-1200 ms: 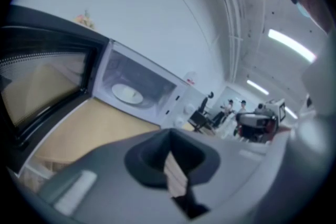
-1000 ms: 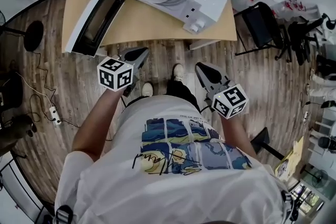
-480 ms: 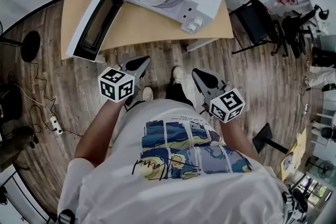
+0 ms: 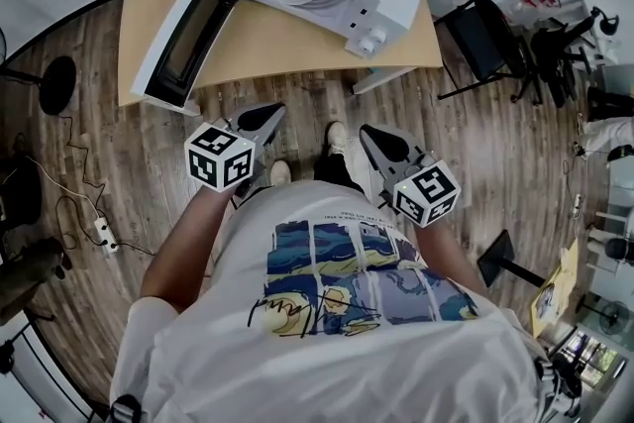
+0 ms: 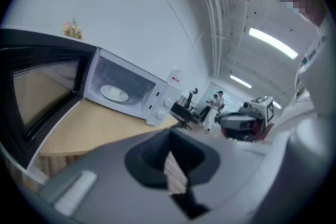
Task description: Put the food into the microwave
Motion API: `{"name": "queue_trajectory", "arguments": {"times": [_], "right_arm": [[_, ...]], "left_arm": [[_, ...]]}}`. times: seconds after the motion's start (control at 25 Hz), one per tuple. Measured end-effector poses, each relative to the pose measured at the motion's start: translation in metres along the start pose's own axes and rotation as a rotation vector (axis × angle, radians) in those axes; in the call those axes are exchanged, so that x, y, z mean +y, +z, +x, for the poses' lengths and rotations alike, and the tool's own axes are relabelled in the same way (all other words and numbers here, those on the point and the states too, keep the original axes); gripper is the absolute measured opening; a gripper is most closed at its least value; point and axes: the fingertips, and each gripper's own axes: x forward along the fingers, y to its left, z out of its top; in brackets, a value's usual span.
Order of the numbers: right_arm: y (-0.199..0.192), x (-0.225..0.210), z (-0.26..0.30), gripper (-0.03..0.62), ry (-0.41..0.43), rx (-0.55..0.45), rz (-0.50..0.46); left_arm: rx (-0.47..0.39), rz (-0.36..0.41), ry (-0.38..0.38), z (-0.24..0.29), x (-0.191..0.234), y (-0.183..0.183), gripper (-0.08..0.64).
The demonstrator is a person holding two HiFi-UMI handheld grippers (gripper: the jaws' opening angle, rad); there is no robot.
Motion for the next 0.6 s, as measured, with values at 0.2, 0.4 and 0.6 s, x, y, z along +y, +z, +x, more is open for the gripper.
{"name": "queue_trajectory", "arguments": {"times": [0.2,0.4,0.6], "right_arm": [[0.001,0.005,0.000,0.008,-0.002,-0.002,-0.019],[0.001,0.008,-0.001,0.008,-0.005,-0.002,-0.030],[-0.002,0.013,-0.002,0.008,-0.004,0.002,-0.033]], "left_arm": [[-0.009,-0.006,0.014,-0.008,0.004,-0.001,0.008],[-0.011,-0.011,0.013,-0.010,0.002,-0.004,0.008],[-0.005,-0.017,0.016,-0.011,0.002,-0.010,0.008]]}}
